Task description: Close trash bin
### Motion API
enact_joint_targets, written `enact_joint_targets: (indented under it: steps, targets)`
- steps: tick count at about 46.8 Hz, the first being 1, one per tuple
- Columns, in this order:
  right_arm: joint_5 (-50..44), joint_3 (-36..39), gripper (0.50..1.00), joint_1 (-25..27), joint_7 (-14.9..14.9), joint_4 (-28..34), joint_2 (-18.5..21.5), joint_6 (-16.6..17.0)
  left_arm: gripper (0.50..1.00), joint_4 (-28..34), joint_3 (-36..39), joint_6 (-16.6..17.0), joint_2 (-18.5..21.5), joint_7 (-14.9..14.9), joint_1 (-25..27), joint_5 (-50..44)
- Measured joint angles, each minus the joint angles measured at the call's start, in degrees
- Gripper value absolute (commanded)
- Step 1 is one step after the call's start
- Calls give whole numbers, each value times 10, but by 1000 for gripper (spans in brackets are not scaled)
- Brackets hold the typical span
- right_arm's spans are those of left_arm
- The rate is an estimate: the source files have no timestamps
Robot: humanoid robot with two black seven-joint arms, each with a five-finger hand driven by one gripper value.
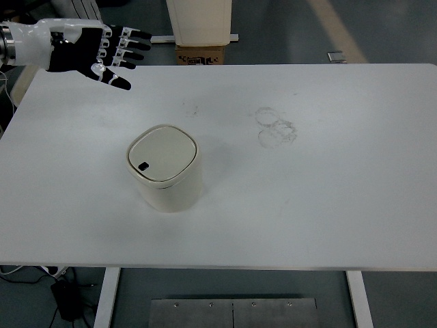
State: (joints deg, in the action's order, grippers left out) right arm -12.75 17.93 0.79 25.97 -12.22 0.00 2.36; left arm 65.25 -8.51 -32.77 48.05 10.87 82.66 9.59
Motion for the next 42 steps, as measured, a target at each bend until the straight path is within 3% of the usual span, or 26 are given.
enact_joint_targets:
  steps: [7,17,24,30,42]
  targets:
    - [0,0,991,0,0,0,0,0,1000,-47,-42,1,-24,-1,1,-26]
    - [0,0,991,0,1,0,0,0,1000,-146,-75,7,-61,-6,-8,-134]
    - [1,0,991,0,1,0,0,0,1000,-230,-81,8,-78,-44,-24,-197]
    - [1,0,991,0,0,0,0,0,1000,-276,-98,12,-83,-70,-55,-240]
    - [0,0,991,0,1,0,0,0,1000,-348,-156,20,-99,-73,-138,-305]
